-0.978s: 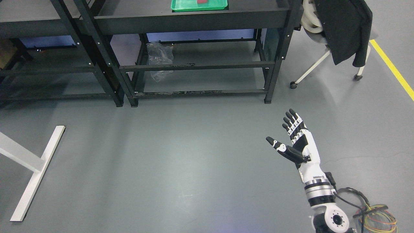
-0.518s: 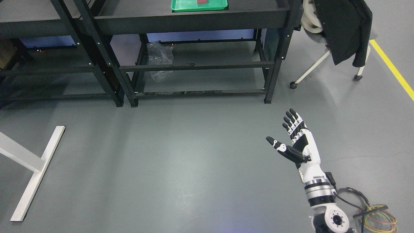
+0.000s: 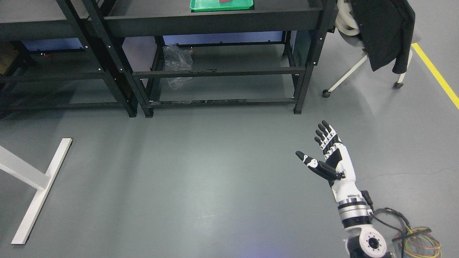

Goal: Pick pink block from left shelf to tray
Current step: 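Raise the open right hand while driving toward the black shelf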

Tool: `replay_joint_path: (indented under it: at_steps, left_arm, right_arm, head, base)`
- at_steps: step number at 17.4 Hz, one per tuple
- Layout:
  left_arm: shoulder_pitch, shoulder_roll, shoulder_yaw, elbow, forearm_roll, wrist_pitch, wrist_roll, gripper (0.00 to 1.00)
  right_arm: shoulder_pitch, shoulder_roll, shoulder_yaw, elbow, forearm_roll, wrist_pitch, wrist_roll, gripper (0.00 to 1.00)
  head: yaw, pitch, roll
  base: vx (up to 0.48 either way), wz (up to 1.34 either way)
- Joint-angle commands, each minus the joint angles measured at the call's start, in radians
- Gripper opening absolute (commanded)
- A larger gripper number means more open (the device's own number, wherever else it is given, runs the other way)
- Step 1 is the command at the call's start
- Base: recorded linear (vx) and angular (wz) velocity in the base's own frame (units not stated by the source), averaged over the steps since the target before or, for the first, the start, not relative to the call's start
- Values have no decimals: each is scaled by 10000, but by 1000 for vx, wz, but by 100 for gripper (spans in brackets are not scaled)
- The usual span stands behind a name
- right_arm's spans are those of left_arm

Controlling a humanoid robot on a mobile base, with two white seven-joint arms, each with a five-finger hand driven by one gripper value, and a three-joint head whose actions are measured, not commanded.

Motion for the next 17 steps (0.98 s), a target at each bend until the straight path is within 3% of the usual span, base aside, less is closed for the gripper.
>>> replay_joint_path:
  at_steps: [1,3,5,7,8,11,14,17]
  left_arm:
    - [200,175,0,-175,0,-4,4,100]
    - [200,175,0,-175,0,-4,4,100]
    - [200,175,0,-175,0,-4,4,100]
    - [200,175,0,-175,0,-4,4,100]
    - [200,175,0,-175,0,-4,4,100]
    - [200,175,0,-175,0,-4,4,100]
    - [200,175,0,-175,0,-4,4,100]
    - [200,175,0,-175,0,-4,4,100]
  right_arm:
    - [-401,-175,0,0,5626,-101,-1345,99]
    - [-463,-175,366,0,8018,-101,-2637,99]
    - [-494,-458,567,-15,8439,-451,-2932,99]
    - [-418,-674,400,0,8410,-2117,-2918,99]
    - [-402,-690,232,0,8364,-2445,-2918,99]
    - [-555,-690,199,0,9248,-1668,-2902,99]
    - [-708,-1042,199,0,12309,-1131,-2918,99]
    - [-724,-1395,291,0,13561,-1021,-2857,99]
  head:
    - [0,0,0]
    - [0,0,0]
    - [0,0,0]
    - [0,0,0]
    - [0,0,0]
    - [0,1,0]
    - [0,0,0]
    - [0,1,0]
  base:
    - [13,0]
    - [36,0]
    - [39,0]
    - [54,7]
    - [57,119]
    - [66,257]
    - [67,268]
    - [91,264]
